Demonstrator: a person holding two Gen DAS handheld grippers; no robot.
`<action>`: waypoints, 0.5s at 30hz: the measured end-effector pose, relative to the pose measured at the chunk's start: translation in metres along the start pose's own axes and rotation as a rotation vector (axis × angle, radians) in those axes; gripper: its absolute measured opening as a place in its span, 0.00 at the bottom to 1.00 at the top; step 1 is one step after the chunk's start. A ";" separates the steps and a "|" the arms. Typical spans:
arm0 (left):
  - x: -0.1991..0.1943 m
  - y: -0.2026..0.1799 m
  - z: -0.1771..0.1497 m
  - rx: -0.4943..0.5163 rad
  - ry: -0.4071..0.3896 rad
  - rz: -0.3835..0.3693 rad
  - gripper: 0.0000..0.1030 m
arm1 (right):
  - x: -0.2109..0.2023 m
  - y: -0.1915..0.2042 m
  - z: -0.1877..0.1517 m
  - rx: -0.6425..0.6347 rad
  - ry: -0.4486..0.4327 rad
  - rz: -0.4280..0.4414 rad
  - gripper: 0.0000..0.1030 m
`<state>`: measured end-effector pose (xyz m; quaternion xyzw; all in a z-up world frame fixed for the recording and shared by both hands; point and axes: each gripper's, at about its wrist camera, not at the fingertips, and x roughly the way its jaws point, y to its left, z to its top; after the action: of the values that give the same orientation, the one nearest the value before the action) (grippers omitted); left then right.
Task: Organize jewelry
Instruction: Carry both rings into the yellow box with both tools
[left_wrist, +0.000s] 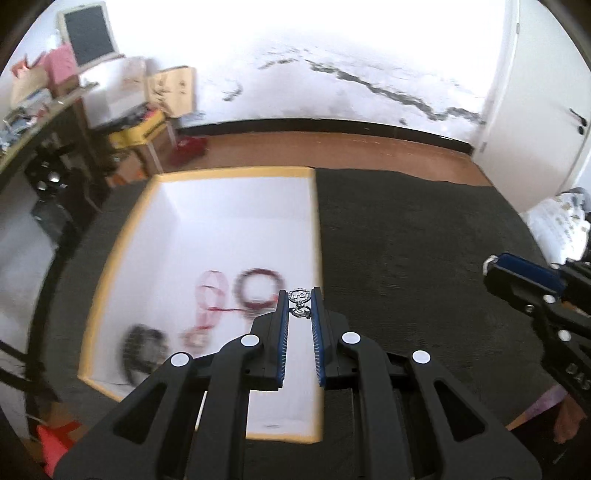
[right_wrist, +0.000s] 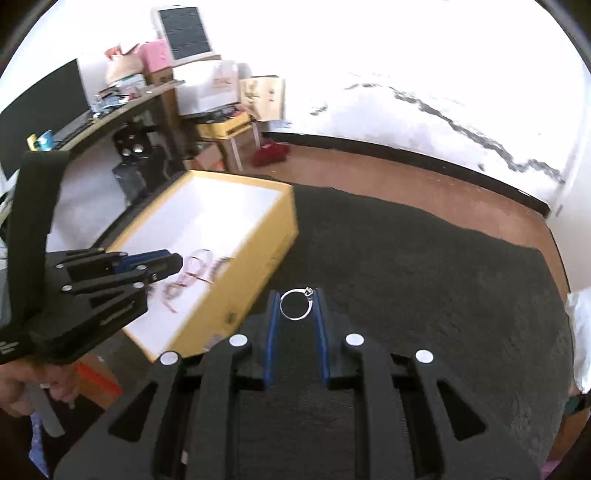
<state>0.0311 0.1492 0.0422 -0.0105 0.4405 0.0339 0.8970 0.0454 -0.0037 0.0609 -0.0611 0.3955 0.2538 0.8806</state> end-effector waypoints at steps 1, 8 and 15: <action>-0.005 0.009 0.001 -0.004 0.000 0.019 0.12 | -0.002 0.009 0.005 -0.011 -0.003 0.008 0.18; -0.011 0.061 0.012 -0.058 0.012 0.101 0.12 | -0.008 0.065 0.032 -0.069 -0.015 0.064 0.18; 0.009 0.089 0.005 -0.132 0.043 0.144 0.12 | 0.010 0.088 0.039 -0.098 -0.005 0.106 0.18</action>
<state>0.0338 0.2384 0.0393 -0.0386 0.4563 0.1272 0.8798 0.0334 0.0887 0.0889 -0.0825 0.3831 0.3191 0.8629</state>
